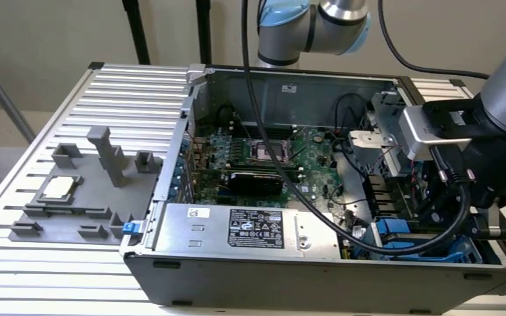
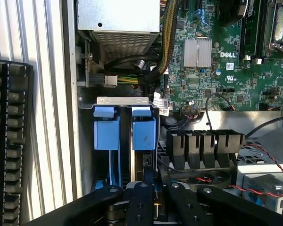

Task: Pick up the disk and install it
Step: 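Insert the second disk wire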

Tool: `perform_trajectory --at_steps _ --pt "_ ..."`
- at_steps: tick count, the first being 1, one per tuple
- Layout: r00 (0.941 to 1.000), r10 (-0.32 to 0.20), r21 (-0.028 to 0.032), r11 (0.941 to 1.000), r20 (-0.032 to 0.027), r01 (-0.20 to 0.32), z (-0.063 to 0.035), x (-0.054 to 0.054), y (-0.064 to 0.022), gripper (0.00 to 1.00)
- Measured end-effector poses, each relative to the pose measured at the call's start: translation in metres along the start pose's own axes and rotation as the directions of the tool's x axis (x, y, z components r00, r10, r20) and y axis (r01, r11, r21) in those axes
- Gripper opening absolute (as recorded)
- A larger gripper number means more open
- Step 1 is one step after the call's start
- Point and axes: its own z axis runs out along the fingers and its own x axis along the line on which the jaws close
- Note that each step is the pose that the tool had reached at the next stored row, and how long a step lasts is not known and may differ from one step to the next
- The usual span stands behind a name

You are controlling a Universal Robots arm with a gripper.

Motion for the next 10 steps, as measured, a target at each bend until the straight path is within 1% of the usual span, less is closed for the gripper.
perform_trajectory --at_steps 10 --pt "1.0 0.0 0.0 1.0 -0.0022 0.0 -0.0004 0.0033 -0.0002 0.16"
